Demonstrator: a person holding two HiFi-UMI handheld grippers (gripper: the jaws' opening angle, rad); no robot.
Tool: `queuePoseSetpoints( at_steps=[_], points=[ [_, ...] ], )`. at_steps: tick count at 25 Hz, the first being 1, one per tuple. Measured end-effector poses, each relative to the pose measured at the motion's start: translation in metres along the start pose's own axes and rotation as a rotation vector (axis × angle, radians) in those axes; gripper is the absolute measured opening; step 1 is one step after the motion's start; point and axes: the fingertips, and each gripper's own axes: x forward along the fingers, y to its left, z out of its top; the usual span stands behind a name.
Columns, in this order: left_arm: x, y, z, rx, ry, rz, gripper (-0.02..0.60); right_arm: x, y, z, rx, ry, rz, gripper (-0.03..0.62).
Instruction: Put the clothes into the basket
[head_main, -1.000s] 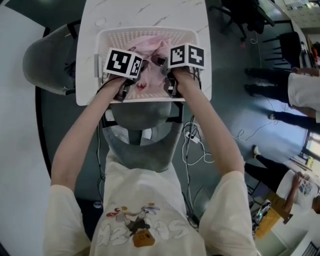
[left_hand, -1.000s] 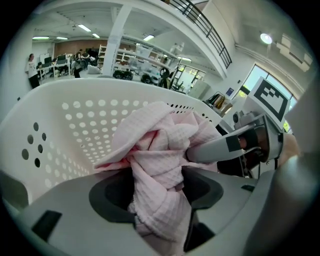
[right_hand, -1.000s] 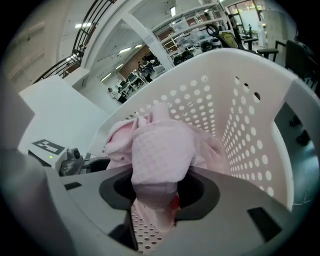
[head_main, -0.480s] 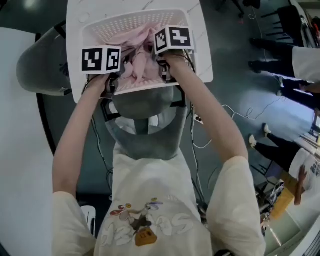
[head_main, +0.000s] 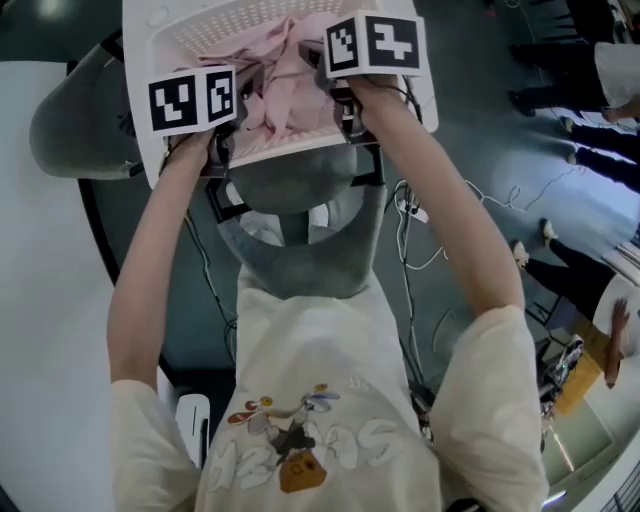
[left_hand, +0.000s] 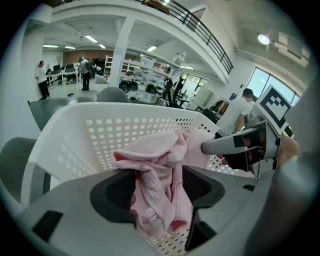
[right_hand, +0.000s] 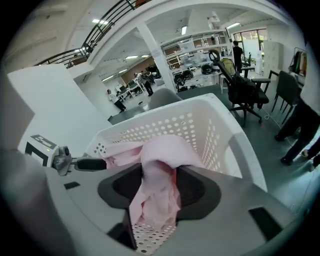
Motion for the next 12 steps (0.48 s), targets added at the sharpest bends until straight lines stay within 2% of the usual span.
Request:
queuePoseSetpoints(
  at_steps=[3, 8, 12],
  points=[
    [-0.009, -0.006, 0.008, 0.019, -0.028, 0.012, 0.298, -0.007, 0.004, 0.004, -0.01, -0.023, -0.008, 0.207],
    [-0.018, -0.015, 0.014, 0.012, -0.04, -0.013, 0.295, -0.016, 0.004, 0.009, 0.028, -0.068, -0.03, 0.187],
    [-0.018, -0.011, 0.017, -0.007, -0.048, 0.007, 0.247, -0.019, 0.008, 0.007, 0.063, -0.057, 0.009, 0.208]
  ],
)
